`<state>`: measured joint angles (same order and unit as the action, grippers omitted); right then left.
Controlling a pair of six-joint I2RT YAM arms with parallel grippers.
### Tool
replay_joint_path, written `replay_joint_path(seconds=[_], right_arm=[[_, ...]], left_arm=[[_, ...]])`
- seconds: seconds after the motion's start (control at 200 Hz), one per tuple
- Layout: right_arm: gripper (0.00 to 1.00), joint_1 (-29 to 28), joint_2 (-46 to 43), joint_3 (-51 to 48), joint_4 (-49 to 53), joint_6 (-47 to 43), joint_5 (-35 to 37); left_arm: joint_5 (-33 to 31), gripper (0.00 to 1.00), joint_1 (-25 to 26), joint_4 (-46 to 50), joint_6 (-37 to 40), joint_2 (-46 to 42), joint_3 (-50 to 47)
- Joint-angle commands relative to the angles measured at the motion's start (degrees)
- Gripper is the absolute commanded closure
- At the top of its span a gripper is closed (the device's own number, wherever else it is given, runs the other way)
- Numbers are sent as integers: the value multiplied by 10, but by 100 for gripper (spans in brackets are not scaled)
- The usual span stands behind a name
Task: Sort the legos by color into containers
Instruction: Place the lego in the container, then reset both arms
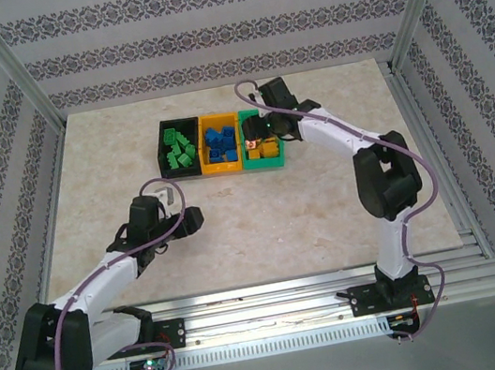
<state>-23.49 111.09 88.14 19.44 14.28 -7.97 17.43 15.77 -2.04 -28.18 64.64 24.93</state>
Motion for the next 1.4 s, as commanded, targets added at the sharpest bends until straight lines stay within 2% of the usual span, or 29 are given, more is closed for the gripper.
replay_joint_path(seconds=[0.0,0.17,0.325,0.42,0.575,0.615,0.635,0.68,0.695,0.749,0.839,0.874,0.919,0.989,1.069,1.144,1.199,1.279,1.394], right_arm=[[43,-3,-91,-64,-31,-27,3],[42,3,-213,-185,-62,-53,27],[40,24,-347,-324,-143,-74,58],[38,64,-414,-392,-176,-62,67],[37,169,-506,-498,-237,-7,47],[33,197,-524,-523,-257,10,48],[31,208,-533,-534,-269,18,50],[21,228,-547,-558,-296,13,55],[19,231,-549,-566,-307,12,65],[10,234,-558,-597,-346,7,120],[7,235,-556,-646,-429,1,192],[2,235,-550,-661,-460,-4,211],[2,235,-539,-679,-497,-14,227],[2,235,-512,-704,-537,-41,231],[2,234,-482,-710,-556,-52,239],[2,235,-456,-717,-586,-55,242],[2,234,-437,-718,-607,-63,241],[2,235,-410,-715,-618,-68,238],[2,235,-369,-716,-670,-80,209]], left_arm=[[-11,23,-18,8,-5,-16,-7],[-19,24,-45,3,-12,-50,-12],[-35,24,-84,19,-4,-93,-12],[-46,20,-117,31,10,-117,-5],[-66,14,-178,48,40,-131,15],[-66,13,-195,45,42,-129,19],[-68,8,-202,42,44,-128,21],[-77,3,-215,28,38,-124,21],[-80,0,-220,25,36,-122,20],[-91,0,-233,5,27,-116,16],[-100,0,-248,-39,15,-104,1],[-108,0,-251,-61,11,-99,-7],[-115,0,-254,-100,17,-92,-23],[-150,0,-255,-148,22,-89,-50],[-222,0,-261,-184,4,-99,-76],[-246,0,-264,-272,53,-107,-116],[-267,0,-265,-313,62,-115,-134],[-263,0,-265,-327,89,-113,-139],[-248,0,-265,-401,143,-51,-147]])
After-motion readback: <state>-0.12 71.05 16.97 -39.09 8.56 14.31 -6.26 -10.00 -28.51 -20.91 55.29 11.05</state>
